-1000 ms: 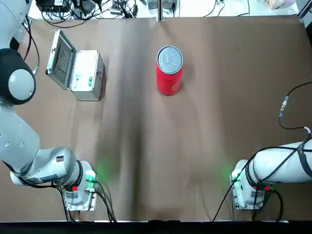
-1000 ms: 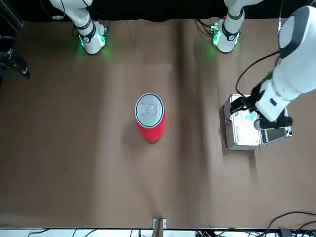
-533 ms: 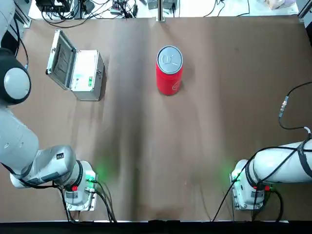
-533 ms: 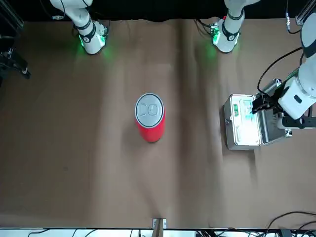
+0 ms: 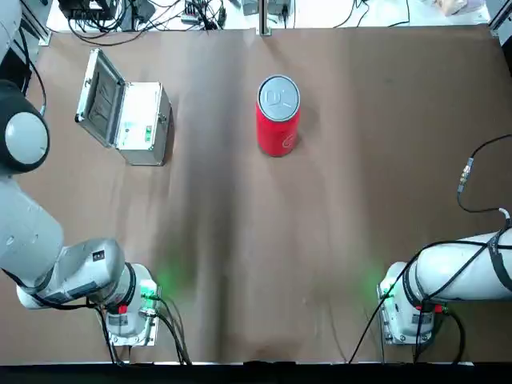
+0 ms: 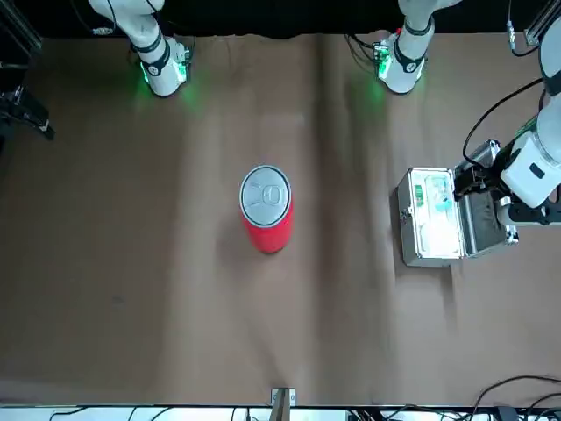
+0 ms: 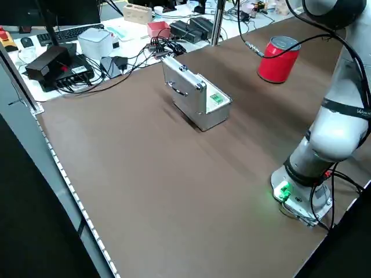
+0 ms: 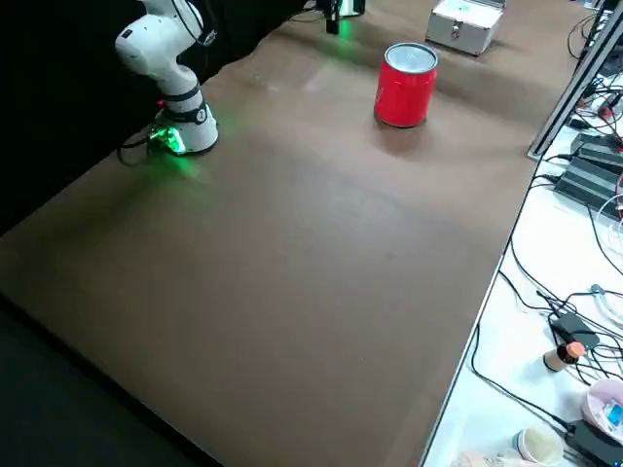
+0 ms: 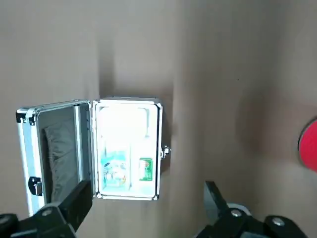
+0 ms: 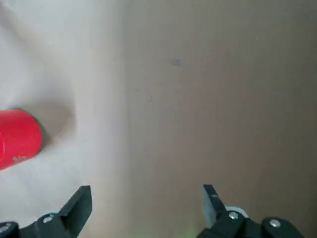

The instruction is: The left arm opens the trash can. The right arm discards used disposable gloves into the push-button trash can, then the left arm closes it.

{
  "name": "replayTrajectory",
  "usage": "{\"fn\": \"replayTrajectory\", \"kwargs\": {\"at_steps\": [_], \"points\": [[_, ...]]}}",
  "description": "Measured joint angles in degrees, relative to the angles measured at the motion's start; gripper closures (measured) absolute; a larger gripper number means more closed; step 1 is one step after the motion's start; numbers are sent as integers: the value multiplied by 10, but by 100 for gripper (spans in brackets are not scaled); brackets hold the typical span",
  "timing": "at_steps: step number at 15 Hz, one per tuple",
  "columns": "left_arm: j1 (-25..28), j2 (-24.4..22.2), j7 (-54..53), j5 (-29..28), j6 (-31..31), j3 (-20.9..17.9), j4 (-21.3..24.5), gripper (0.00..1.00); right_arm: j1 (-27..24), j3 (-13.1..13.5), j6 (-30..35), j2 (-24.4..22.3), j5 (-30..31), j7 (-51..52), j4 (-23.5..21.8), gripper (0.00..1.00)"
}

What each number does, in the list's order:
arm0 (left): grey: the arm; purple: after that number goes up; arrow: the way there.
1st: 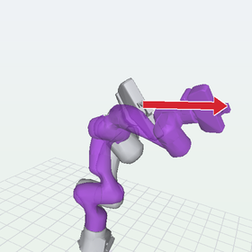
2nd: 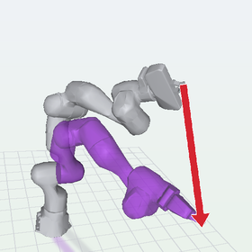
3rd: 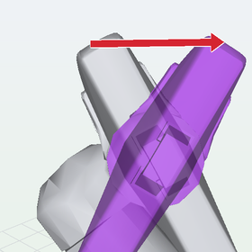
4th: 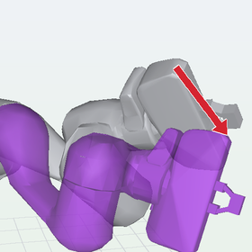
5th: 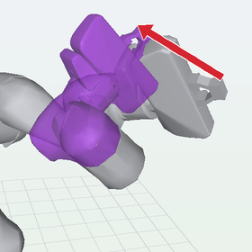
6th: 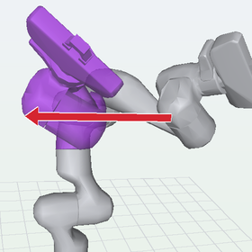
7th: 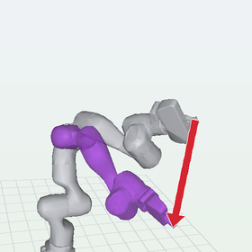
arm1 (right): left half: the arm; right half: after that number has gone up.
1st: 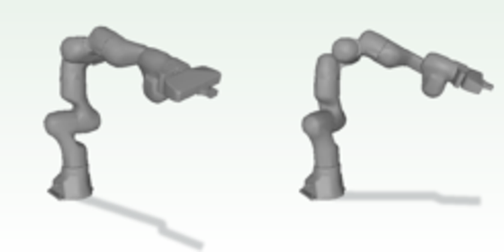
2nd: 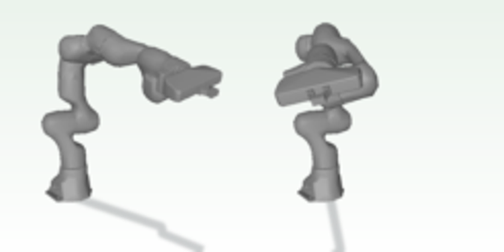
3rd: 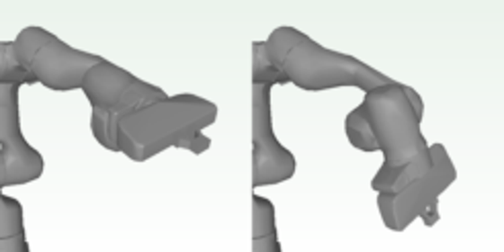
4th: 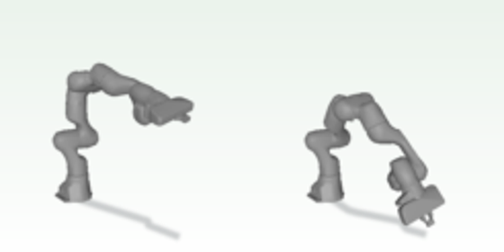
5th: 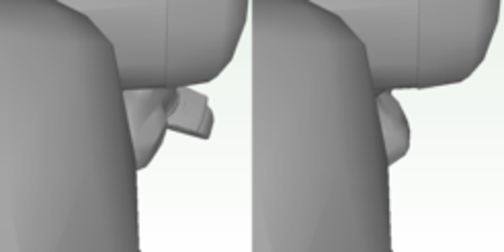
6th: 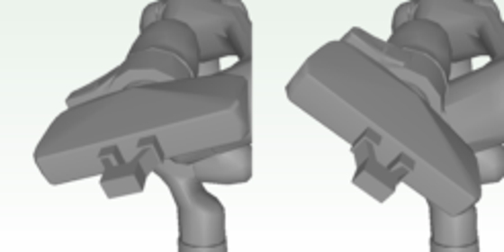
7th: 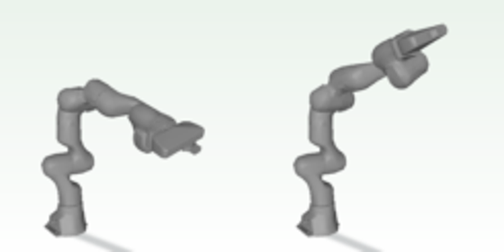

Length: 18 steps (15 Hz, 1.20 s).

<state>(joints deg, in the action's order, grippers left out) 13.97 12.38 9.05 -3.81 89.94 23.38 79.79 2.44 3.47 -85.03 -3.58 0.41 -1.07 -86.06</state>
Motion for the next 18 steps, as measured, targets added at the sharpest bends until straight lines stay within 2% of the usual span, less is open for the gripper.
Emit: {"fn": "replayTrajectory", "kwargs": {"at_steps": [3,5,8,10,13,18], "points": [[15,-12,3,0,9,0,-2,0,0,0,0,0,0,0,0,1],[8,-31,5,0,10,-16,3,0,0,0,0,0,0,0,0,1],[-81,-64,6,1,20,-102,39,0,0,0,0,0,0,0,0,1],[-123,-81,13,2,28,-137,64,0,0,0,0,0,0,0,0,1],[-133,-89,11,5,31,-150,81,0,0,0,1,0,0,0,0,1],[-131,-89,8,5,33,-156,83,0,0,0,2,0,0,0,0,1]]}}
